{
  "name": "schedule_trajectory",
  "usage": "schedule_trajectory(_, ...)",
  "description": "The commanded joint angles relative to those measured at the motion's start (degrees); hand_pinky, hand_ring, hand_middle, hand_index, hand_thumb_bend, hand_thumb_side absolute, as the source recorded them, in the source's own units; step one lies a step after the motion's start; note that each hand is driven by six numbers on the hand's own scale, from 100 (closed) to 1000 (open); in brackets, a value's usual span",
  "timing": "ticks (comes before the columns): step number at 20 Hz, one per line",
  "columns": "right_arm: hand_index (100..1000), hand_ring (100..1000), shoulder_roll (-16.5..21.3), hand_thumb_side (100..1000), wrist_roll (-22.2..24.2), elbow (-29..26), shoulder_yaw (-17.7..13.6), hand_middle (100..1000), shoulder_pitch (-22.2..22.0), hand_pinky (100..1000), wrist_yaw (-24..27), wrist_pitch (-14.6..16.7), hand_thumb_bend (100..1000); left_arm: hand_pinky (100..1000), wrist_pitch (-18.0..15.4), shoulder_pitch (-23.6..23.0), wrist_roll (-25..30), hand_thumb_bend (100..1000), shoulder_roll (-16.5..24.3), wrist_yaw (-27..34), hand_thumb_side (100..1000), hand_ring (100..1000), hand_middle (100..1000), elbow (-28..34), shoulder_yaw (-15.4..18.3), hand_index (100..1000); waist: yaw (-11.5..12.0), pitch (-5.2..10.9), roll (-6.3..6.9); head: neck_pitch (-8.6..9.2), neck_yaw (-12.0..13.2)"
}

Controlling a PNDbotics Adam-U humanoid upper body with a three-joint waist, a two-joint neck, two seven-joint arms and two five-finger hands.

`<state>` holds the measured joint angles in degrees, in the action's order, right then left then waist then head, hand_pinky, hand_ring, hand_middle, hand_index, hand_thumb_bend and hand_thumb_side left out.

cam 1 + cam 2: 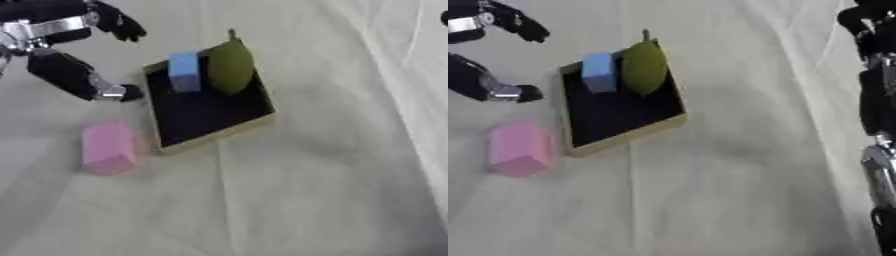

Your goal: Pick up objects on the table and place them in the box.

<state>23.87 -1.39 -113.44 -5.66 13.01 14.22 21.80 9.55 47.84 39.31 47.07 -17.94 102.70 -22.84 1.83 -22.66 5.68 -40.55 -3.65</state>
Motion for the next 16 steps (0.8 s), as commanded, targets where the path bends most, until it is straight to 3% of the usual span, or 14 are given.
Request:
schedule_trajectory(1,814,958,1.47,631,-0.14,-1.16,-0.56,640,-0.07,895,-0.10,0.08,100,930,1.05,-1.39,1.27,650,5.62,1.66,508,859,788,5.40,-0.34,911,0.26,2.30,0.29,-0.40,-0.31)
schedule_trajectory(8,814,958,1.57,632,-0.06,-1.16,-0.49,641,-0.19,895,0.17,-0.10,100,957,1.16,-7.23,3.29,769,11.81,1.21,471,884,813,11.70,0.08,931,0.63,2.69,0.30,-0.67,-0.36)
schedule_trajectory(16,814,960,1.23,632,0.09,-1.16,-0.44,641,-0.22,896,0.18,-0.15,100,965,1.14,-11.01,3.36,802,13.38,-3.01,398,894,819,10.95,0.46,932,0.44,2.56,0.07,-0.46,-0.07)
